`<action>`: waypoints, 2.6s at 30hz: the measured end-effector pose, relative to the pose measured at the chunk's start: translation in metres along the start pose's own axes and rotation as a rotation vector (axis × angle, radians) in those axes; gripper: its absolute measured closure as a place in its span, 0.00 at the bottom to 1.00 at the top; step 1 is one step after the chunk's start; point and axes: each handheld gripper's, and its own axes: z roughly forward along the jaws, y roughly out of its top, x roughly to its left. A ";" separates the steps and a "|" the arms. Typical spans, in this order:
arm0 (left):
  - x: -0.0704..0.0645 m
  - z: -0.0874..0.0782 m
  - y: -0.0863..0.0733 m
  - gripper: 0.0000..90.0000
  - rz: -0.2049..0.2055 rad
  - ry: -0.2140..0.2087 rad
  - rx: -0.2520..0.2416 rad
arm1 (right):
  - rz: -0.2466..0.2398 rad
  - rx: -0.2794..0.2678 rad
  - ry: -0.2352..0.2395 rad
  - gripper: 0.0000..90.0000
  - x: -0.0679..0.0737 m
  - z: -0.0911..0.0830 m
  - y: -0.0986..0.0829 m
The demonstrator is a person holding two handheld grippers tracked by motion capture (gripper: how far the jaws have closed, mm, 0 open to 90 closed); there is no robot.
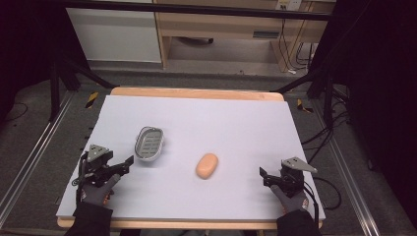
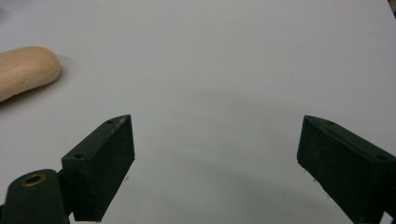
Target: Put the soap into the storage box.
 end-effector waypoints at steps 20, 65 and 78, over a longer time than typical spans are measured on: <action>-0.034 -0.002 0.002 0.23 0.052 -0.055 -0.024 | 0.017 0.013 -0.014 0.11 -0.004 -0.001 -0.004; -0.098 0.010 0.017 0.24 0.183 -0.165 -0.012 | 0.003 0.009 -0.018 0.08 0.000 -0.001 -0.001; -0.120 0.018 0.031 0.23 0.205 -0.194 -0.014 | -0.003 0.013 -0.025 0.08 0.000 -0.001 -0.002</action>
